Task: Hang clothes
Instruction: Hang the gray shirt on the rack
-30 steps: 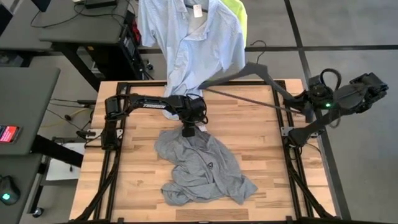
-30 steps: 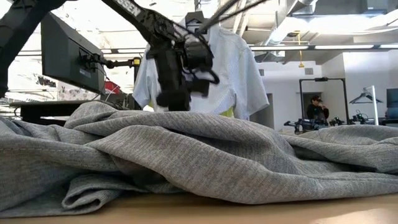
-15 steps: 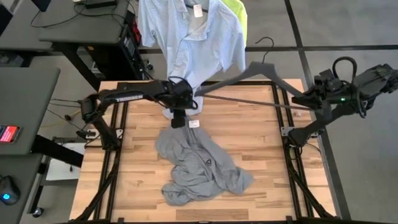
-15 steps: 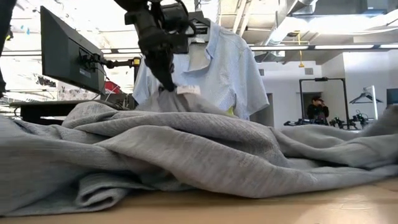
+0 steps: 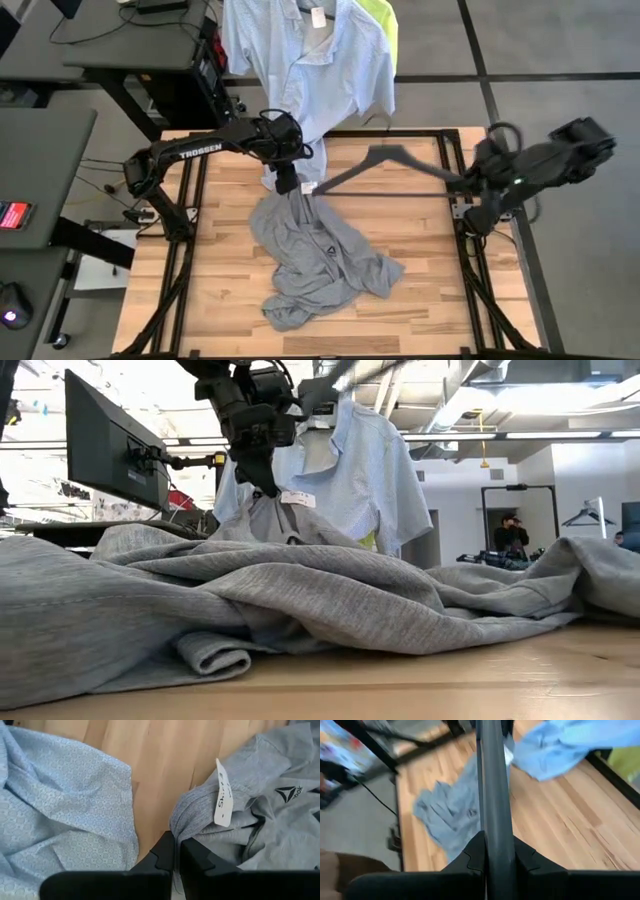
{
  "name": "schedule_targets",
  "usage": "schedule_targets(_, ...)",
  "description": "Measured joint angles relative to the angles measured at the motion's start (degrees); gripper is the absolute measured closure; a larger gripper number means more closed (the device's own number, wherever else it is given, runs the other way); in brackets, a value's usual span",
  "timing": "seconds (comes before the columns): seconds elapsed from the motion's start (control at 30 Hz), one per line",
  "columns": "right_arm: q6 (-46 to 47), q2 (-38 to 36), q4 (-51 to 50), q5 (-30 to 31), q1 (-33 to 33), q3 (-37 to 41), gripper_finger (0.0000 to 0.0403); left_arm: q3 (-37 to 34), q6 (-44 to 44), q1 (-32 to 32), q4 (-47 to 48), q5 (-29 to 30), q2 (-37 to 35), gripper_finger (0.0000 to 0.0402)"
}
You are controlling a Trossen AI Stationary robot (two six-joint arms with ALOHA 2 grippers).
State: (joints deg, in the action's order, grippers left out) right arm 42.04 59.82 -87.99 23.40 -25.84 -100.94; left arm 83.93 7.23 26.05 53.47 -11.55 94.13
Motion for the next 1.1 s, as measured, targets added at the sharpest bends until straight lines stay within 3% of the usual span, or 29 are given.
schedule_targets(0.53, 5.51, 11.12, 4.46, 3.59, 6.97, 0.0, 0.0377, 16.16, -8.47, -2.08, 3.79, 0.02, -0.11, 0.0401)
schedule_targets(0.77, 4.71, 12.62, 11.68, 3.44, 6.76, 0.02, 0.0377, 18.22, -9.49, -1.77, 4.2, 0.2, -0.11, 0.0401)
schedule_targets(1.1, 7.91, 10.86, 7.21, 3.01, 6.9, -0.16, 0.0377, 18.46, -6.37, -0.88, 8.02, 3.46, -0.11, 0.0401)
